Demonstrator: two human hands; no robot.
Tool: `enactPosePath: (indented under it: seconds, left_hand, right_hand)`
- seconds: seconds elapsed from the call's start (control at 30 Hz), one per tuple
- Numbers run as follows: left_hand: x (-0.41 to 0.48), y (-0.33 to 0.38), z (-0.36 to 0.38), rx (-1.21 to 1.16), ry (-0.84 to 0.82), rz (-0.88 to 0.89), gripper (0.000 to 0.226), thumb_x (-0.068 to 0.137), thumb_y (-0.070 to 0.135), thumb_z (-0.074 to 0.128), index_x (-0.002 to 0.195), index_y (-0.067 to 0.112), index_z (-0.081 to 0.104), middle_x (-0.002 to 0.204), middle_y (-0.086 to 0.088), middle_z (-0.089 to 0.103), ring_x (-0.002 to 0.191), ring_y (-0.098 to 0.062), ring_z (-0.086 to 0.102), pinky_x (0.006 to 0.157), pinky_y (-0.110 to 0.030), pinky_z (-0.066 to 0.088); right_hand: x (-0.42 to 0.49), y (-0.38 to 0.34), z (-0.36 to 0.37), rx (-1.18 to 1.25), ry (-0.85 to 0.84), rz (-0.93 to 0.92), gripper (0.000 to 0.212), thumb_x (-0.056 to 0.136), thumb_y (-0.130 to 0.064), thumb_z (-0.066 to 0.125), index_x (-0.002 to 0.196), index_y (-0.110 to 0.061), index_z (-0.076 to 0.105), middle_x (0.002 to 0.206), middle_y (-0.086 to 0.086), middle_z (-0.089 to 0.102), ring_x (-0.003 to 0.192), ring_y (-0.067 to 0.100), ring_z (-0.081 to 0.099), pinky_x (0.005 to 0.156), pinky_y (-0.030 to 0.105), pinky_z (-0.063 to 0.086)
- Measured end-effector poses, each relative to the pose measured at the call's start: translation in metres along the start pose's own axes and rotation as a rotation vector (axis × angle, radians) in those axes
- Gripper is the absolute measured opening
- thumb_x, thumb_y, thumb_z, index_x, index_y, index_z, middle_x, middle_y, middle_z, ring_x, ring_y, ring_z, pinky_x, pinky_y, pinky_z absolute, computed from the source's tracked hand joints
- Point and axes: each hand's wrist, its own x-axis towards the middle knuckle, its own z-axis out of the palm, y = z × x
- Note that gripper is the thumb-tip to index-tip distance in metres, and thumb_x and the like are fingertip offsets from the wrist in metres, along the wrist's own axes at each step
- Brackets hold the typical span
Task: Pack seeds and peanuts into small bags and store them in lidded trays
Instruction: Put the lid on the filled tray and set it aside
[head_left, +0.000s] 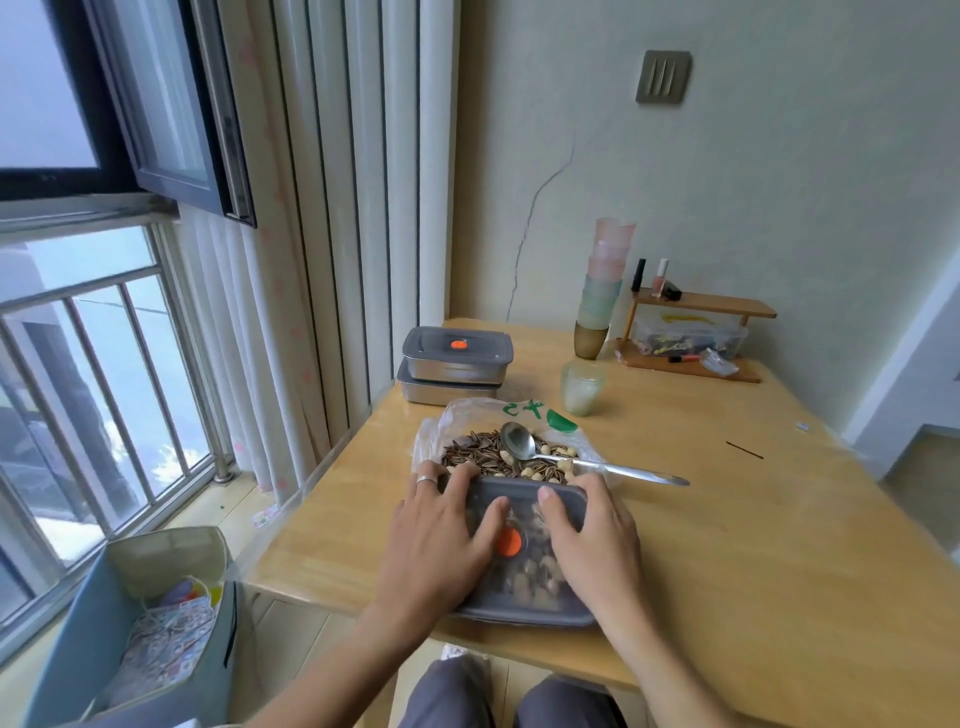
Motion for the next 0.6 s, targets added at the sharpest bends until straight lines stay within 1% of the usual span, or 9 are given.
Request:
enactPosePath:
  seconds: [0.1,0.17,0.23,0.3,0.37,0.47,0.53,0.57,0.6]
  left_hand:
    - [0.003,-0.005,-0.001,-0.089,-0.026,0.041,0.05,0.093,0.071,0.039,0.129,0.038,0.05,0.117,0.009,0.041,0.109,-0.012,0.05,0.088,-0.027,0.042]
    - [0.005,-0.006,-0.003,-0.12,-0.043,0.075,0.046,0.093,0.071,0.038,0.124,0.039,0.05,0.112,0.012,0.04,0.102,-0.009,0.049,0.084,-0.025,0.041]
    - [0.014,0.001,-0.007,-0.158,-0.054,0.1,0.036,0.096,0.066,0.042,0.115,0.037,0.052,0.108,0.012,0.04,0.098,-0.008,0.049,0.083,-0.024,0.041]
    - [0.035,0.012,-0.012,-0.217,-0.082,0.132,0.028,0.1,0.057,0.044,0.112,0.035,0.056,0.108,0.012,0.043,0.1,-0.006,0.048,0.086,-0.023,0.039]
    - [0.066,0.024,-0.018,-0.322,-0.097,0.145,0.032,0.105,0.053,0.038,0.115,0.034,0.061,0.11,0.012,0.052,0.108,-0.004,0.046,0.091,-0.022,0.037]
    - [0.118,0.032,-0.022,-0.473,-0.055,0.084,0.049,0.111,0.046,0.026,0.115,0.019,0.067,0.111,0.004,0.066,0.112,-0.014,0.045,0.095,-0.033,0.038]
    - [0.15,0.026,-0.016,-0.412,-0.01,0.037,0.047,0.11,0.042,0.031,0.11,0.012,0.067,0.114,-0.004,0.065,0.116,-0.021,0.048,0.092,-0.036,0.039]
    - [0.166,0.018,-0.011,-0.33,0.004,0.023,0.04,0.107,0.04,0.039,0.113,0.012,0.067,0.12,-0.007,0.062,0.121,-0.023,0.049,0.094,-0.036,0.041]
    - [0.181,0.008,-0.004,-0.228,-0.005,0.017,0.034,0.103,0.036,0.048,0.122,0.014,0.066,0.128,-0.009,0.059,0.125,-0.025,0.049,0.099,-0.037,0.042]
  right_hand:
    - [0.002,0.0,-0.007,0.015,-0.046,-0.084,0.019,0.104,-0.034,0.055,0.093,-0.02,0.049,0.093,0.002,0.062,0.094,0.027,0.055,0.078,0.04,0.041]
    - [0.006,-0.002,-0.014,0.009,-0.054,-0.126,0.026,0.106,-0.027,0.053,0.084,-0.019,0.043,0.075,0.001,0.056,0.077,0.027,0.053,0.067,0.041,0.035]
    - [0.019,-0.007,-0.026,0.027,-0.074,-0.109,0.03,0.107,-0.026,0.052,0.079,-0.019,0.044,0.064,-0.002,0.05,0.064,0.021,0.048,0.059,0.035,0.033]
    - [0.04,-0.013,-0.045,0.073,-0.102,-0.056,0.033,0.108,-0.029,0.051,0.076,-0.02,0.046,0.06,-0.003,0.047,0.057,0.013,0.043,0.055,0.03,0.031]
    - [0.066,-0.017,-0.067,0.095,-0.088,0.008,0.035,0.108,-0.032,0.048,0.075,-0.019,0.049,0.063,-0.005,0.048,0.06,0.013,0.044,0.057,0.033,0.032]
    - [0.122,-0.01,-0.097,0.165,0.014,0.15,0.033,0.11,-0.035,0.043,0.086,-0.016,0.055,0.081,0.001,0.059,0.076,0.02,0.054,0.066,0.035,0.039]
    - [0.164,0.006,-0.109,0.22,0.098,0.272,0.028,0.111,-0.035,0.04,0.102,-0.015,0.057,0.102,0.005,0.063,0.096,0.026,0.059,0.08,0.037,0.046]
    - [0.184,0.017,-0.113,0.226,0.142,0.33,0.029,0.111,-0.035,0.039,0.111,-0.014,0.058,0.108,0.008,0.063,0.103,0.03,0.06,0.085,0.039,0.049]
    - [0.203,0.029,-0.116,0.218,0.175,0.382,0.033,0.11,-0.036,0.038,0.118,-0.012,0.059,0.112,0.012,0.064,0.106,0.034,0.061,0.087,0.041,0.05]
